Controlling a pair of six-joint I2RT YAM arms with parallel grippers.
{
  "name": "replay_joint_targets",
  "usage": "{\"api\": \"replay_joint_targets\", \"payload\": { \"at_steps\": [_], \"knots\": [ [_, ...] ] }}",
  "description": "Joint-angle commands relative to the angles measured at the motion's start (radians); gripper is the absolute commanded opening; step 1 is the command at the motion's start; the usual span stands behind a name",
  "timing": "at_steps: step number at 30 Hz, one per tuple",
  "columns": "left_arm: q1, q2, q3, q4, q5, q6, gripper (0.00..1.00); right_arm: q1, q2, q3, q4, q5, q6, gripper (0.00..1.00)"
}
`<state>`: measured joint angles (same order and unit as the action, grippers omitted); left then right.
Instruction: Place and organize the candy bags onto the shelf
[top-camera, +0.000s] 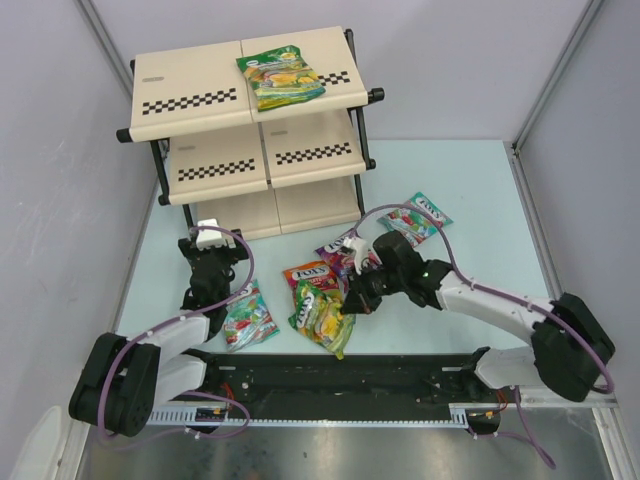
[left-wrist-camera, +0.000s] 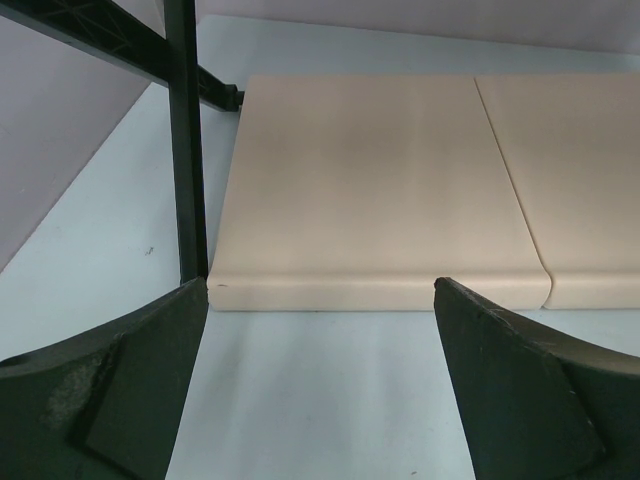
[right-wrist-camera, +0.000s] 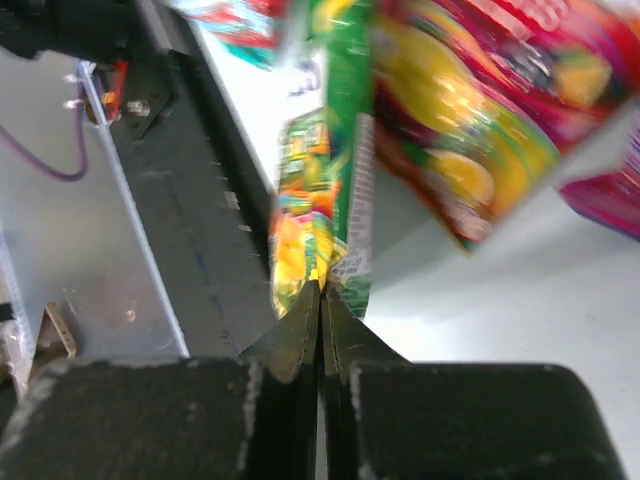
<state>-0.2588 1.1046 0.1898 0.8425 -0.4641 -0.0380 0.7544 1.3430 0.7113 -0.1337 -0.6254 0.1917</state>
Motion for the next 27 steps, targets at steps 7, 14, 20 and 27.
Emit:
{"api": "replay_joint_targets", "payload": {
  "at_steps": [7, 14, 20, 27],
  "knots": [
    [0.006, -0.006, 0.022, 0.018, -0.005, -0.025, 1.00, 0.266, -0.081, 0.538, -0.309, 0.415, -0.083, 0.00],
    [0.007, -0.008, 0.025, 0.010, -0.008, -0.036, 1.00, 0.355, 0.137, 1.008, -0.486, 0.650, -0.179, 0.00],
    [0.009, -0.015, 0.022, 0.007, -0.015, -0.042, 1.00, 0.385, 0.404, 1.554, -0.612, 0.720, -0.258, 0.00],
    [0.016, -0.029, 0.013, 0.007, -0.031, -0.056, 0.99, 0.385, 0.565, 1.887, -0.600, 0.773, -0.336, 0.00]
  ]
}}
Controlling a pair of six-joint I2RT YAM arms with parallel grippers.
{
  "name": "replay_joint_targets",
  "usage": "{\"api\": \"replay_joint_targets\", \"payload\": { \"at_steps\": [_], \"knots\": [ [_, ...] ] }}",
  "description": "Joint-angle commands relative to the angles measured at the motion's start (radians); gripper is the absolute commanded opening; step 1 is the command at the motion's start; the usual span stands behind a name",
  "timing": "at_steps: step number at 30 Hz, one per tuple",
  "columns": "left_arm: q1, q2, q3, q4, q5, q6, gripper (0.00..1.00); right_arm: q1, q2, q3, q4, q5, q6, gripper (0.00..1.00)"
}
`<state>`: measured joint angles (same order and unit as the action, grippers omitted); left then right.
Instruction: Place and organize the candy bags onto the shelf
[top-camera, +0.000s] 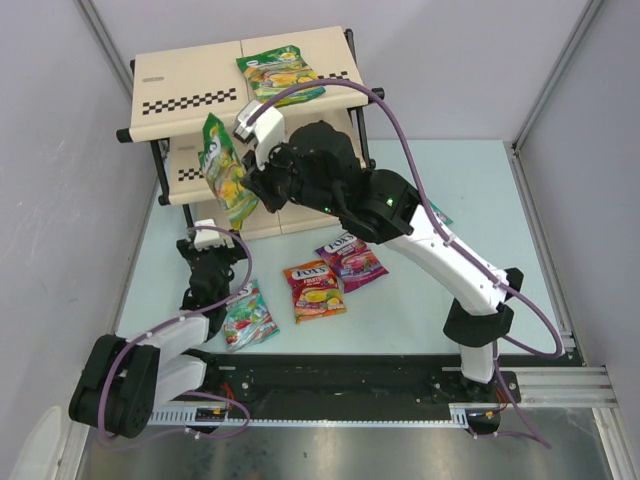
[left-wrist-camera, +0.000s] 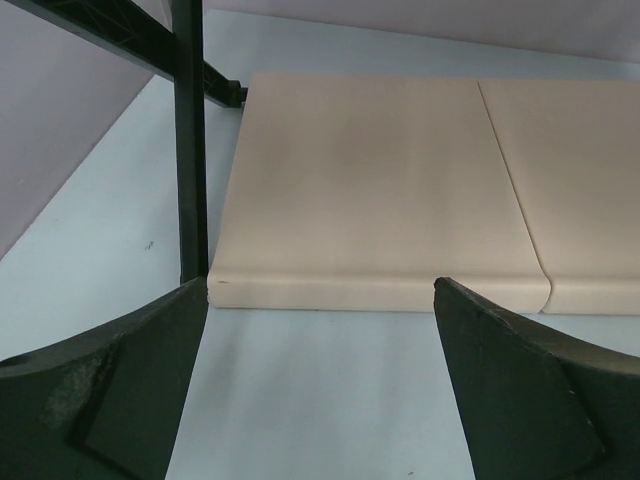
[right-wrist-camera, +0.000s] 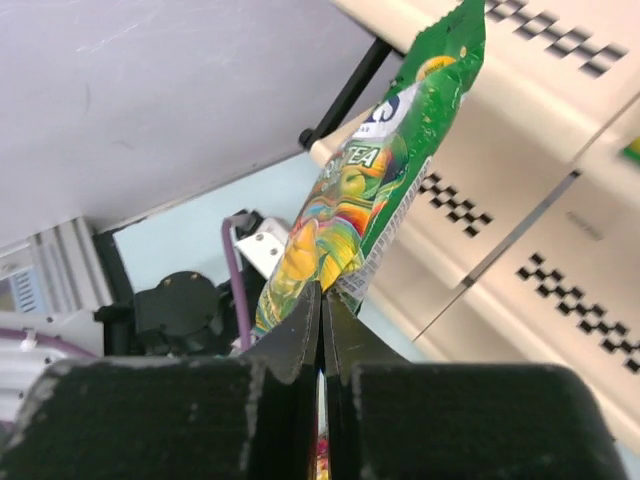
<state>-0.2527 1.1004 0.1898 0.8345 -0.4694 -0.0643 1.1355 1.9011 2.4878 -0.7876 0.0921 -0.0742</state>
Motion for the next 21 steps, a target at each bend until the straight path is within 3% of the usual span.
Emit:
{"api": "replay_joint_targets", "payload": {
  "at_steps": [1, 16, 21],
  "knots": [
    [0.012, -0.028, 0.008, 0.017, -0.029, -0.032, 0.99, 0.001, 0.001, 0.096, 0.086, 0.055, -0.075, 0.00],
    [0.018, -0.054, -0.013, 0.038, -0.028, -0.048, 0.99, -0.189, 0.052, 0.010, 0.657, -0.233, 0.227, 0.00],
    [0.020, -0.051, -0.010, 0.040, -0.025, -0.048, 0.99, -0.249, 0.154, 0.106, 0.758, -0.278, 0.405, 0.00]
  ]
}}
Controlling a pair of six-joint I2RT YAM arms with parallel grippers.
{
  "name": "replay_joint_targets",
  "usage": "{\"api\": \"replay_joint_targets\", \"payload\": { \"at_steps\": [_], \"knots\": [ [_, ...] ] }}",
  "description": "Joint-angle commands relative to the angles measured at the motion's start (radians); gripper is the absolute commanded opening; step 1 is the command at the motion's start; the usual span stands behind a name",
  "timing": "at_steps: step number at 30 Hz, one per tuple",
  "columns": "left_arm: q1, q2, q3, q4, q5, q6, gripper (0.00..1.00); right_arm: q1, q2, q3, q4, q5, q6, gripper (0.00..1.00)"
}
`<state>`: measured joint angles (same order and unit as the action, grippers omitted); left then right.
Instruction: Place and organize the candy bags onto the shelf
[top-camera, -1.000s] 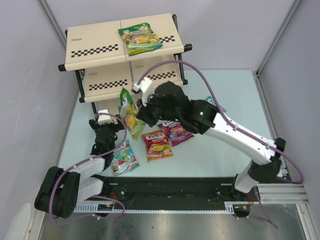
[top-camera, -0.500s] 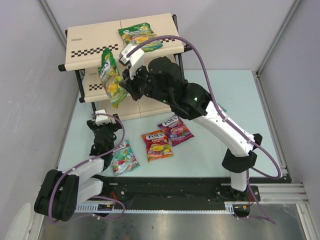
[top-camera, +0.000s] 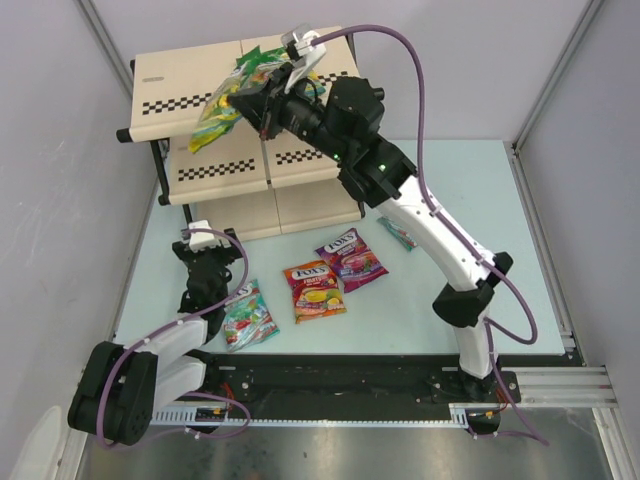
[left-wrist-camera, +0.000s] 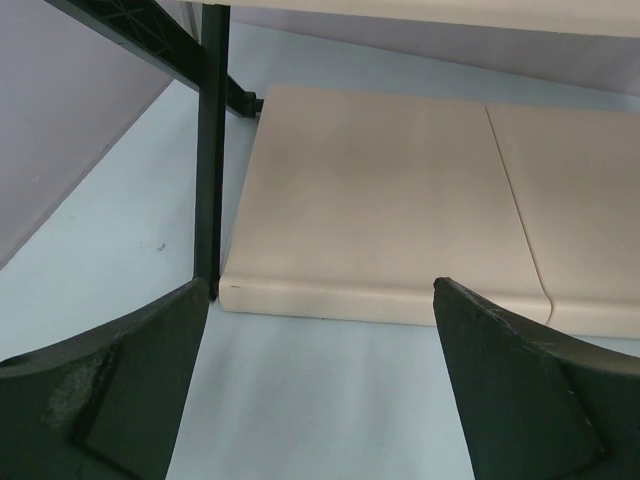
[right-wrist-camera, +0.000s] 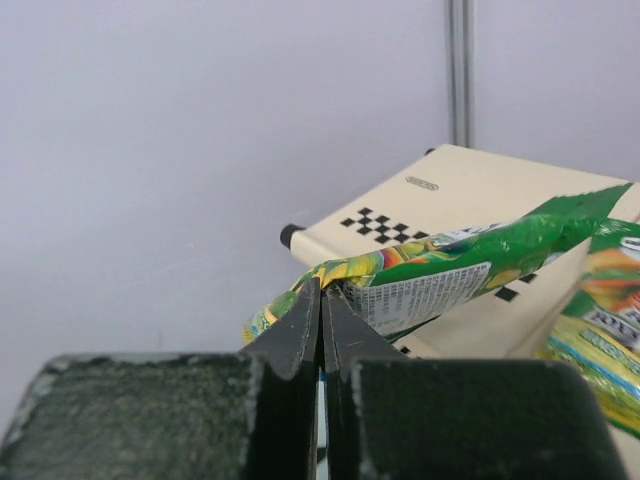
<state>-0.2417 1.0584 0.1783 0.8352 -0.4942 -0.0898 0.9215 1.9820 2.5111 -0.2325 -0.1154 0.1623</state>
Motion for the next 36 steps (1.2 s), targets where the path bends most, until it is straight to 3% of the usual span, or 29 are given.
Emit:
{"api": "replay_joint_targets", "payload": {
  "at_steps": [1, 18, 32, 33, 34, 35, 36],
  "knots": [
    [0.008, -0.009, 0.001, 0.039, 0.002, -0.022, 0.99, -0.045, 0.112, 0.100, 0.209, -0.076, 0.181, 0.00],
    [0.016, 0.005, 0.009, 0.036, 0.016, -0.027, 0.99, -0.154, 0.248, 0.152, 0.318, -0.125, 0.367, 0.00],
    [0.019, 0.014, 0.018, 0.027, 0.028, -0.027, 0.99, -0.174, 0.291, 0.175, 0.343, -0.141, 0.399, 0.00],
    [0.019, 0.014, 0.018, 0.027, 0.029, -0.027, 0.99, -0.176, 0.285, 0.175, 0.343, -0.151, 0.398, 0.03],
    [0.019, 0.014, 0.018, 0.025, 0.031, -0.028, 0.99, -0.177, 0.276, 0.167, 0.344, -0.161, 0.395, 0.12],
    [0.019, 0.012, 0.018, 0.025, 0.031, -0.027, 0.99, -0.181, 0.265, 0.155, 0.351, -0.168, 0.379, 0.34],
    [0.019, 0.014, 0.020, 0.024, 0.031, -0.028, 0.99, -0.182, 0.230, 0.143, 0.354, -0.167, 0.372, 0.44]
  ]
}}
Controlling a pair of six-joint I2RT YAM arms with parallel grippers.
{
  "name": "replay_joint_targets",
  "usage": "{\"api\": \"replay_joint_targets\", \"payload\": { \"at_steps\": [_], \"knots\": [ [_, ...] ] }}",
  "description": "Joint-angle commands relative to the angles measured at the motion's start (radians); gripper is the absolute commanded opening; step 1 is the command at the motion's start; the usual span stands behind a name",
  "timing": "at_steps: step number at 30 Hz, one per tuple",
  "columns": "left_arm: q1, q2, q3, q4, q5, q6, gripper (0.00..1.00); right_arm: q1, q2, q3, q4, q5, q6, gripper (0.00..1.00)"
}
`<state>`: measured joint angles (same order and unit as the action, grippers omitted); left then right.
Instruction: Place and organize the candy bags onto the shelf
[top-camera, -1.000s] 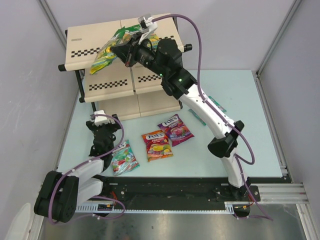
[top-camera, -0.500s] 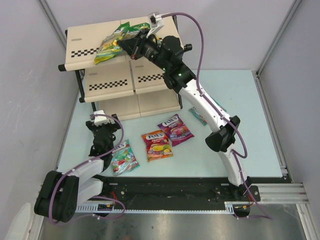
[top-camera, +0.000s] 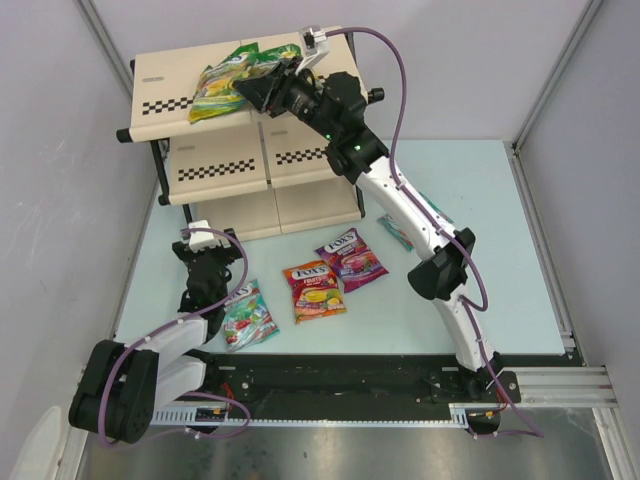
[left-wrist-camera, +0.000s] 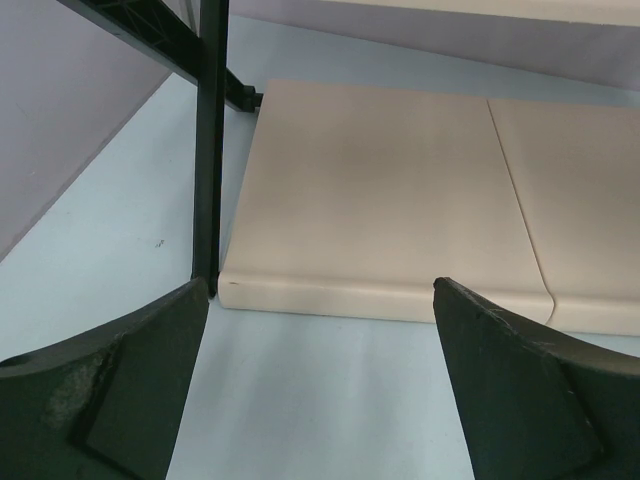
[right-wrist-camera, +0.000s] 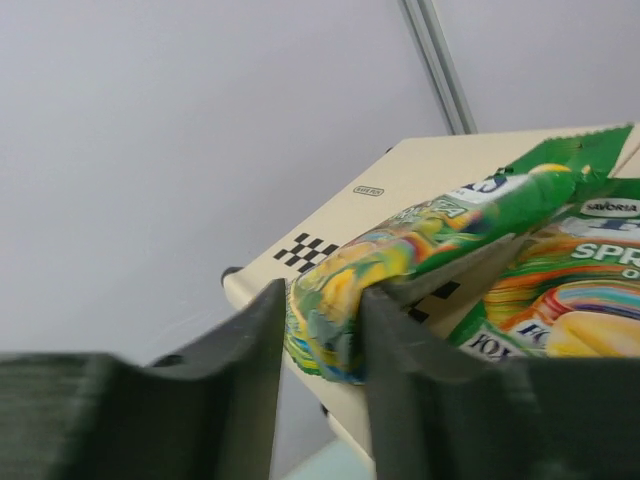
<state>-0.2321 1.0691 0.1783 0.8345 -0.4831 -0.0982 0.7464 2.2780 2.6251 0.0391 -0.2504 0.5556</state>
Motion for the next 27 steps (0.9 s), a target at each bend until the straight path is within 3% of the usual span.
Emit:
{"api": "replay_joint_targets", "payload": {
  "at_steps": [1, 2, 5, 8, 14, 15, 17, 18, 22, 27],
  "knots": [
    [0.010, 0.002, 0.017, 0.023, 0.020, -0.020, 0.99, -0.005, -0.086, -0.003, 0.082, -0.023, -0.035, 0.53],
    [0.010, 0.000, 0.016, 0.023, 0.020, -0.021, 0.99, -0.008, -0.107, -0.017, 0.076, -0.010, -0.067, 0.65],
    [0.011, -0.006, 0.015, 0.021, 0.024, -0.021, 0.99, -0.010, -0.199, -0.066, 0.035, 0.040, -0.140, 0.78],
    [0.010, -0.008, 0.013, 0.021, 0.023, -0.023, 0.99, -0.012, -0.290, -0.147, -0.014, 0.106, -0.196, 0.82],
    [0.011, -0.009, 0.012, 0.020, 0.018, -0.023, 1.00, 0.051, -0.624, -0.526, 0.031, 0.321, -0.414, 0.85],
    [0.011, -0.009, 0.012, 0.021, 0.021, -0.024, 1.00, 0.060, -0.673, -0.685, 0.044, 0.391, -0.428, 0.85],
    [0.011, -0.001, 0.012, 0.029, 0.032, -0.020, 1.00, 0.079, -0.833, -0.848, 0.090, 0.463, -0.436, 0.85],
    [0.011, 0.000, 0.018, 0.028, 0.044, -0.015, 1.00, 0.082, -0.885, -1.031, 0.117, 0.546, -0.430, 0.85],
    [0.011, 0.012, 0.020, 0.034, 0.064, -0.005, 1.00, 0.076, -1.113, -1.374, 0.056, 0.697, -0.309, 0.85],
    [0.011, 0.015, 0.020, 0.038, 0.066, -0.006, 1.00, 0.070, -1.233, -1.599, -0.161, 0.851, -0.165, 0.86]
  ]
}}
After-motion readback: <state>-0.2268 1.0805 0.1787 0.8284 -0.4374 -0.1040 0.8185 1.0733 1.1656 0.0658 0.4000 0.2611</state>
